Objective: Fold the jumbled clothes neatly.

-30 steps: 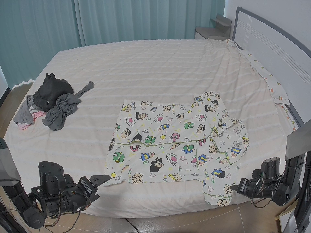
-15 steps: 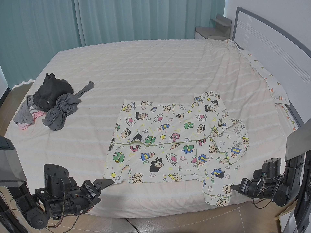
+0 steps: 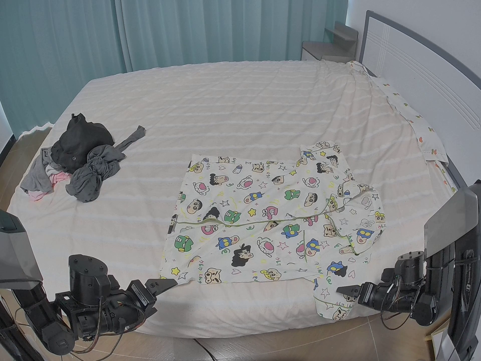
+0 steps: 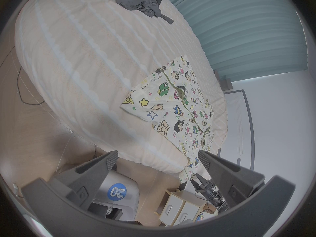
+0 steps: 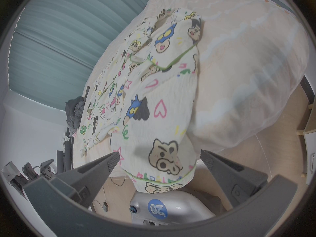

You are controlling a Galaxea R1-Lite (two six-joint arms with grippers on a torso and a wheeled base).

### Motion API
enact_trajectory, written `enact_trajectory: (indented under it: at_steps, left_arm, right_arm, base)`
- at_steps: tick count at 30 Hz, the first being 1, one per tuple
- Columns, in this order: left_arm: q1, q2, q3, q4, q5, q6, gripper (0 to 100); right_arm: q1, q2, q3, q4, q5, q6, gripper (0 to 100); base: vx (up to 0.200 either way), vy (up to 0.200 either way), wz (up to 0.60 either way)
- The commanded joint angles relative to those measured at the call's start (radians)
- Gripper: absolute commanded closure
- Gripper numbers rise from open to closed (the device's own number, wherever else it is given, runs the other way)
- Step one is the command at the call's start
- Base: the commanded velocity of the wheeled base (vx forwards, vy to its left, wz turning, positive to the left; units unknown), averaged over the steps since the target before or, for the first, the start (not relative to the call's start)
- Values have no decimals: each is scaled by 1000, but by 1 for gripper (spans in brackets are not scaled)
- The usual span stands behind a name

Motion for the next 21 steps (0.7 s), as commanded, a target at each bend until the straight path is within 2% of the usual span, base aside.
enact_trajectory:
  at_steps: [1, 5, 13, 21]
  left_arm:
    - [0, 1, 10, -2, -1, 0, 0]
    - [0, 1, 10, -2, -1, 0, 0]
    - [0, 1, 10, -2, -1, 0, 0]
    - [0, 1, 10, -2, -1, 0, 0]
  right_arm:
    - [45, 34, -8, -15, -1, 0, 0]
    - [76, 40, -32, -15, -2, 0, 0]
    - [70, 52, -71, -13, -5, 0, 0]
    - [57, 77, -31, -15, -97, -23, 0]
  base:
    - [0, 0, 0]
    - [0, 0, 0]
    - [0, 0, 0]
    - [0, 0, 0]
